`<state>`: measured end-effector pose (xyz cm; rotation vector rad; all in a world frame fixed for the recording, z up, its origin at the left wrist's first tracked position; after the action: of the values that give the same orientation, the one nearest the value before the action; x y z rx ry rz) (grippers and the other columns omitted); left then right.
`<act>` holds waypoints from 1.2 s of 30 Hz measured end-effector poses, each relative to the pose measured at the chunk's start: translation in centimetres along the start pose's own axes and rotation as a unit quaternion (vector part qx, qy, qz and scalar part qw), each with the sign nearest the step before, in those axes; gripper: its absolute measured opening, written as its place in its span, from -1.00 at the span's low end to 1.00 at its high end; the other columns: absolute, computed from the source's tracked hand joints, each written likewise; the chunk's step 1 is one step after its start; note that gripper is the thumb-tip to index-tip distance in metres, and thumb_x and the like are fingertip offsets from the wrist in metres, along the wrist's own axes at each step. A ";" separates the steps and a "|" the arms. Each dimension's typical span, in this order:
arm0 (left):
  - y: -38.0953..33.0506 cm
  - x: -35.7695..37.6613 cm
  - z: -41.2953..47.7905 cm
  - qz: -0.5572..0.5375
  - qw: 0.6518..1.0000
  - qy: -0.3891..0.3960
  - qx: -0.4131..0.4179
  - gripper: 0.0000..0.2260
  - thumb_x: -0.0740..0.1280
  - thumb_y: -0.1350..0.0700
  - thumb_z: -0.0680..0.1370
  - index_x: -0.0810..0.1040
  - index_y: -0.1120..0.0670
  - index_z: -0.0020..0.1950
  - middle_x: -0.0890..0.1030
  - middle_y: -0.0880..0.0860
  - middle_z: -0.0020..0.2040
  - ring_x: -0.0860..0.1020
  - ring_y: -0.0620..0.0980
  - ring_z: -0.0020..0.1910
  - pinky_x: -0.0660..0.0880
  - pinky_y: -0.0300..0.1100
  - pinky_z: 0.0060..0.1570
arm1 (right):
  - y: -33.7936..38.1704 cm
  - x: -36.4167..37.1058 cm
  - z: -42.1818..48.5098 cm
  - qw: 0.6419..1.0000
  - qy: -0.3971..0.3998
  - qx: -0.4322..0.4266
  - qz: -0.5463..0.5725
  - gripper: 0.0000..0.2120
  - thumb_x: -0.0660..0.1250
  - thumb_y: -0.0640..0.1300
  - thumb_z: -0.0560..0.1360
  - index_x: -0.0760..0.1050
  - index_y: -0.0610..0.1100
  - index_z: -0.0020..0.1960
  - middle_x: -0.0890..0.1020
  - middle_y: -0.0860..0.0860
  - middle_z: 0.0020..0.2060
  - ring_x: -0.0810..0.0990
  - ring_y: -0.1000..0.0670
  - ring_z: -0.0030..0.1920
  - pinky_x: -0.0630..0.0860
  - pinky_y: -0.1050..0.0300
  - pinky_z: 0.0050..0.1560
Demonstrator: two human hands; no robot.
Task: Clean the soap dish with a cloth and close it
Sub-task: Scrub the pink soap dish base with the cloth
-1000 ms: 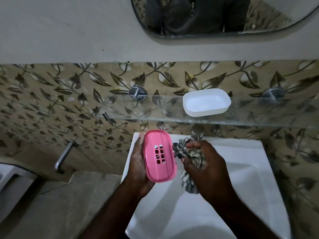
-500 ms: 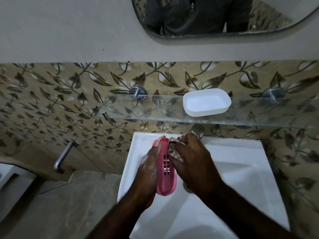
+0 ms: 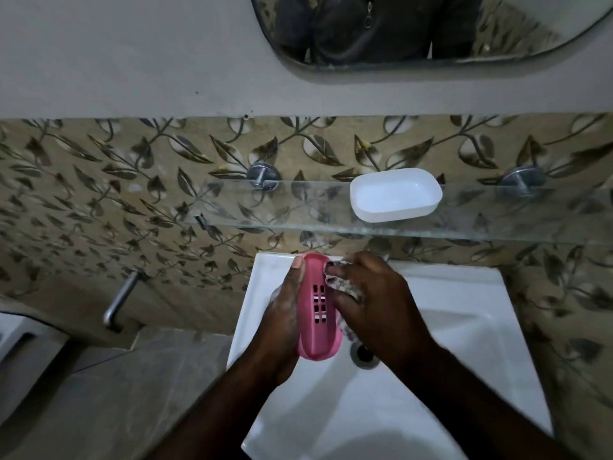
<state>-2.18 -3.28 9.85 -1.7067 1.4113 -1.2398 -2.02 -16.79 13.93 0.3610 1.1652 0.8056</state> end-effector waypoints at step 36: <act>-0.1 -0.8 0.9 -0.170 0.983 0.076 0.003 -0.25 0.50 -0.39 0.12 0.69 0.15 0.07 0.67 0.15 -0.06 0.65 0.06 -0.13 0.60 -0.05 -0.08 | -2.1 1.0 -3.3 0.722 0.065 0.315 0.613 -0.62 0.60 -0.16 0.18 0.63 -0.27 -0.06 0.68 -0.29 -0.05 0.67 -0.21 -0.06 0.60 0.01 0.03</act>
<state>-1.28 -2.61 9.38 -1.9402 1.2293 -1.5853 -4.10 -18.00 10.67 1.8088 1.2337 1.5572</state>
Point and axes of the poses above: each hand's wrist, its own z-axis towards the middle knuckle, its own x-axis out of the palm, y = z × x, the point moved 4 cm from there along z, towards the middle knuckle
